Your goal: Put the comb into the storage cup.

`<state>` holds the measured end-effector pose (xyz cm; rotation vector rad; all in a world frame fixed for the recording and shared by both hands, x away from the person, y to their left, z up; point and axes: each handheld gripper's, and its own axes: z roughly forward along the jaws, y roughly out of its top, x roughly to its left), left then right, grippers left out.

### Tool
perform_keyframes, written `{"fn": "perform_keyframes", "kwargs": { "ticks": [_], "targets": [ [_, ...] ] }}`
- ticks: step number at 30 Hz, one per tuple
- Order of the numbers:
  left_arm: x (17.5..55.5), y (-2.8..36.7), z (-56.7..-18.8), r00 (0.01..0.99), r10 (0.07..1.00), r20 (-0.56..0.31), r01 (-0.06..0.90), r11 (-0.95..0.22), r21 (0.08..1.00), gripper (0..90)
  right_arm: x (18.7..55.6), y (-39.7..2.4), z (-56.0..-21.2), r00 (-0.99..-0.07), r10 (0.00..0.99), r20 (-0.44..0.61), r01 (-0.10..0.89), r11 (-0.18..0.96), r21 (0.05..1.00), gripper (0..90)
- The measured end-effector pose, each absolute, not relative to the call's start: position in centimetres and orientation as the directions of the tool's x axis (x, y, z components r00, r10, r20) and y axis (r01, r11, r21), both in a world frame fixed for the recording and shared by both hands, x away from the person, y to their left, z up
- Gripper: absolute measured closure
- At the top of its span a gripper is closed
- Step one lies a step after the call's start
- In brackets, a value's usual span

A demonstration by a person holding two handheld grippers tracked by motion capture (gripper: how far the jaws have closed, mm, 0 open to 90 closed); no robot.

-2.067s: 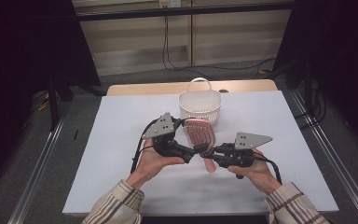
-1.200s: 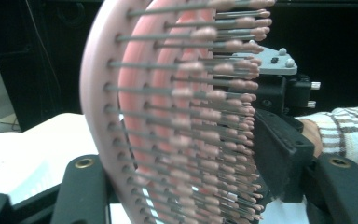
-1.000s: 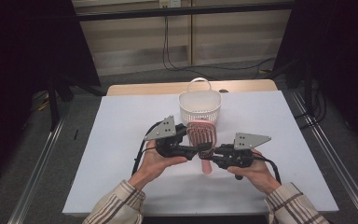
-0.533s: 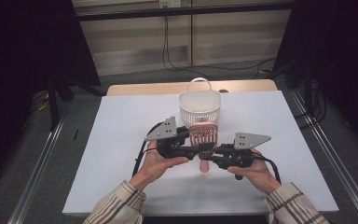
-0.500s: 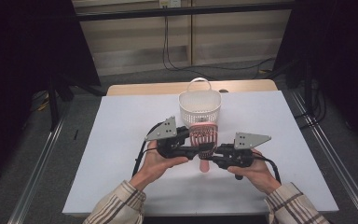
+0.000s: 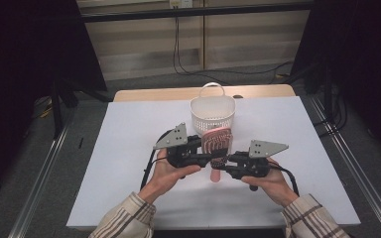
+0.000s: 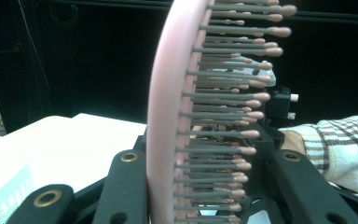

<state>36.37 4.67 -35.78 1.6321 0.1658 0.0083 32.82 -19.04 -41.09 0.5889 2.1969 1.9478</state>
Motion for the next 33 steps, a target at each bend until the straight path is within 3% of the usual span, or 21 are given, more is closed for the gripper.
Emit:
{"fn": "perform_keyframes", "kwargs": {
  "ticks": [8, 13, 22, 33],
  "targets": [
    [36.4, 4.8, -35.7, 0.985, 0.134, -0.108, 0.116, -0.054, 0.992, 62.6, 32.8, -19.0, -41.0, -0.909, 0.393, 0.138, 0.186, 0.085, 0.979, 70.6],
    [36.5, 4.9, -35.5, 0.984, 0.146, -0.105, 0.114, -0.055, 0.992, 62.7, 32.7, -18.9, -40.8, -0.906, 0.404, 0.127, 0.180, 0.095, 0.979, 61.6],
    [36.5, 5.4, -35.2, 0.978, 0.185, -0.098, 0.109, -0.048, 0.993, 62.8, 32.6, -18.8, -40.7, -0.880, 0.464, 0.102, 0.170, 0.108, 0.979, 37.1],
    [36.7, 6.0, -34.8, 0.961, 0.254, -0.111, 0.127, -0.048, 0.991, 62.8, 32.8, -19.4, -40.7, -0.818, 0.570, 0.076, 0.169, 0.113, 0.979, 14.1]
  ]
}}
